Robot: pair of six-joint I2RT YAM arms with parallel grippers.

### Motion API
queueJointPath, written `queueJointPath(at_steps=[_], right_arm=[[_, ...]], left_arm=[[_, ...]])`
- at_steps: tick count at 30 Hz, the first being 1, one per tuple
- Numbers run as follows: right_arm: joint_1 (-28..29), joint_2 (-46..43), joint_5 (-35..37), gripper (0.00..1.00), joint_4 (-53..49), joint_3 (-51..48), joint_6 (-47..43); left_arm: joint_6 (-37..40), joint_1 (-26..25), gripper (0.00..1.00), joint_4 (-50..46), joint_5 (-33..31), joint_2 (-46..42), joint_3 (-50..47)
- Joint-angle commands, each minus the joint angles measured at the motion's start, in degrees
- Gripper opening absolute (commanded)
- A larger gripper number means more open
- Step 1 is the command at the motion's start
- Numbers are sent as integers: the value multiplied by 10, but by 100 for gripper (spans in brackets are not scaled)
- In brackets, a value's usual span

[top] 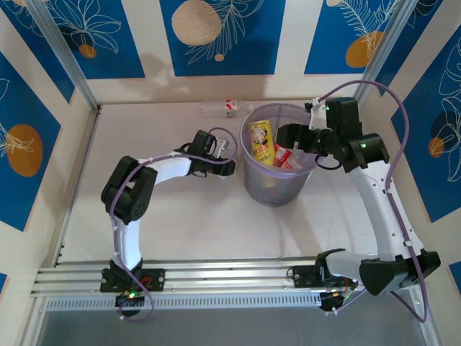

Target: Put the plastic bottles in the bin

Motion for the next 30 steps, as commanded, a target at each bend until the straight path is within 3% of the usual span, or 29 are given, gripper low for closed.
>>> queueJointPath(at_steps=[1,9,15,16,20,24,30], right_arm=[[5,-11,-10,81,8,2,5],[26,0,-8,81,25,15,5],[56,18,1,81,42,37,5],[60,20,1,81,43,40,4],[62,24,7,81,44,42,2],[60,21,10,81,35,41,2],[55,9,20,81,25,34,2]], left_arm=[[-15,8,60,19,-6,-47,-24],[-55,32,50,78,-10,-133,-97],[-71,46,49,106,-4,-184,-136],[-64,46,51,104,-3,-187,-135],[-19,44,81,25,15,-146,-81],[-30,42,88,41,50,-94,-45],[-27,25,97,19,40,-8,37]])
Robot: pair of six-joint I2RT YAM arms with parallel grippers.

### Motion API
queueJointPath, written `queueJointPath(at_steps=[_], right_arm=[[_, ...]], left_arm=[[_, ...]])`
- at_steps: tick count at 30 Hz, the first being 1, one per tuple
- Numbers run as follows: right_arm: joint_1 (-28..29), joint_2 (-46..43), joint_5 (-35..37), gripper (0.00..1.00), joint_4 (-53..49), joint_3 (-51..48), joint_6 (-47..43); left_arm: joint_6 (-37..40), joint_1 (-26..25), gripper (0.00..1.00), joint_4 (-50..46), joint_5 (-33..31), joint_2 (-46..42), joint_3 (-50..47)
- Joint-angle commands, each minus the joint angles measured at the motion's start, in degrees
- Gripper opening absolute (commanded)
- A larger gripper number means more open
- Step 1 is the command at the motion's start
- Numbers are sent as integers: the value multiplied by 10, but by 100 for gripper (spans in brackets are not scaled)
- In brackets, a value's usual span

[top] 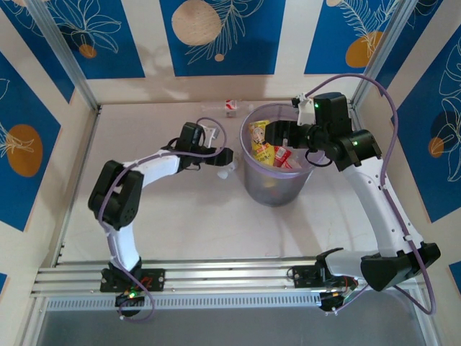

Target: Put the plastic bottles in the bin

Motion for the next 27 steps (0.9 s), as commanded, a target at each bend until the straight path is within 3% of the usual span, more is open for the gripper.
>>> queueJointPath(at_steps=[1,6,9,19,24,27], right_arm=[[-6,-12,9,81,-14,9,1],[-14,-21,14,81,-20,10,0],[-22,-23,11,81,-19,5,-2],[-28,-23,1,81,-15,-3,-3],[-26,-23,-6,81,-12,-1,0],[-15,-19,-11,81,-2,2,5]], left_arm=[[11,-14,97,-32,4,40,49],[25,-38,95,-102,-51,79,90],[22,-42,92,-109,-51,91,91],[19,-40,56,-108,-63,99,82],[11,-32,45,-91,-61,63,60],[-2,-18,44,-68,-55,21,28]])
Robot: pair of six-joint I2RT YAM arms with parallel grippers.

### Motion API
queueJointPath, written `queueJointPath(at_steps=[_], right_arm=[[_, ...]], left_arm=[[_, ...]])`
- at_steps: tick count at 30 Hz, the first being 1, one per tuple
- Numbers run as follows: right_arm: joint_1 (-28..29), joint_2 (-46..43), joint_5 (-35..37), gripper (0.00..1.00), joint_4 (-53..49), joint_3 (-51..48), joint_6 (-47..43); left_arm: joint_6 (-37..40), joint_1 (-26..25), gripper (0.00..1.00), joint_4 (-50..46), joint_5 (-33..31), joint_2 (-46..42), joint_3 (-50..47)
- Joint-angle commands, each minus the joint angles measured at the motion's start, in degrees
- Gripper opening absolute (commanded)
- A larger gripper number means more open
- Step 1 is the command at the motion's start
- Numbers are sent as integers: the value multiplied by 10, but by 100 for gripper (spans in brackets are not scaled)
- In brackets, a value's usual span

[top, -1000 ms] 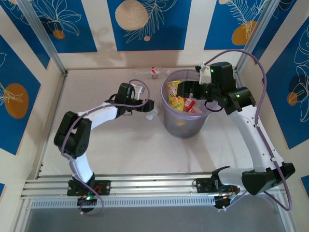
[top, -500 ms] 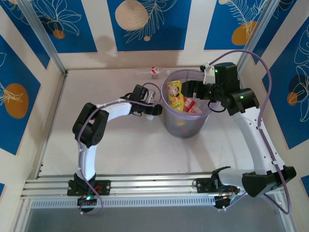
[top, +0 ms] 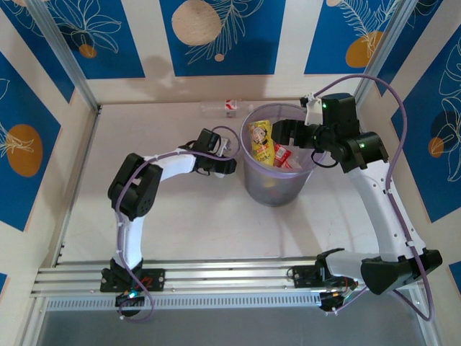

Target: Put the plastic bottles in the bin

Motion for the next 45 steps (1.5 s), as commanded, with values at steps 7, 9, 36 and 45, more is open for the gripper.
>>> queueJointPath(at_steps=[7,9,36,45], right_arm=[[71,37,-12,82,34,36,16],[93,55,-9,82,42,53,19],[149,300,-67,97,110,264,93],[150,315,-82,79,105,304,82]], left_arm=[[-36,50,43,71,-9,-197,-128],[-40,50,43,103,-8,-247,-160],[-62,4,39,326,138,-462,-266],[-40,-10,43,302,152,-463,-244]])
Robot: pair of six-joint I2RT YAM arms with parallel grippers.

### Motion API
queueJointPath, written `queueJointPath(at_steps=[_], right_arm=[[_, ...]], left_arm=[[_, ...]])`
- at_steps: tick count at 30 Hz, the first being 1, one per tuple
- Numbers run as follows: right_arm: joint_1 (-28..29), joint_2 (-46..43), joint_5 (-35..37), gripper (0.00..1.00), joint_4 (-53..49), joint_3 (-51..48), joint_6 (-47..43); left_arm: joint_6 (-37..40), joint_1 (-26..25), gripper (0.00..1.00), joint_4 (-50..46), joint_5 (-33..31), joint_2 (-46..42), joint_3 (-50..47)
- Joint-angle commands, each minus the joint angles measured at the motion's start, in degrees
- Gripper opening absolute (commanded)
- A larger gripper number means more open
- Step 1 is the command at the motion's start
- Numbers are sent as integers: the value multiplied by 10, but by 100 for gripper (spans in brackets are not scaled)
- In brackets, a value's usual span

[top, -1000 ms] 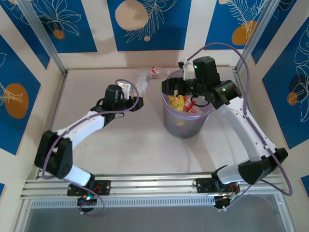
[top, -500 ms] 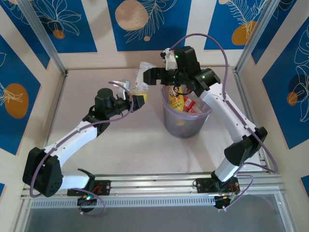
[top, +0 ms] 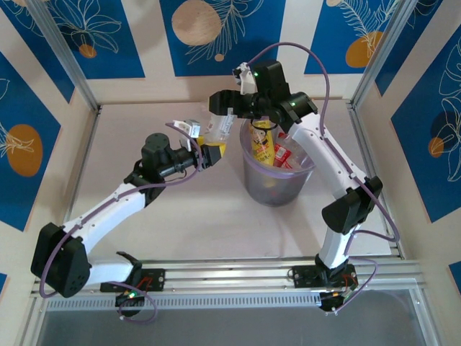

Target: Put the plastic bottles in the bin

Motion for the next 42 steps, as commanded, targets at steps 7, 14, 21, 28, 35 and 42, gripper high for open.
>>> queueJointPath(at_steps=[7,14,21,28,35,42], right_arm=[[-2,-11,-13,64,4,25,-13],[-8,-23,4,62,-12,49,-34],[-78,-62,38,61,-120,119,-91],[-148,-128,96,61,-220,99,-142],[-217,-164,86,61,-247,41,-163],[-215,-131,70,61,-261,13,-179]], left_arm=[[25,-11,53,26,34,-15,21],[31,-10,100,20,13,-39,11],[80,4,100,-91,-50,-66,28],[92,59,100,-226,-108,2,107],[160,72,100,-310,-142,142,240],[226,87,100,-366,-138,329,435]])
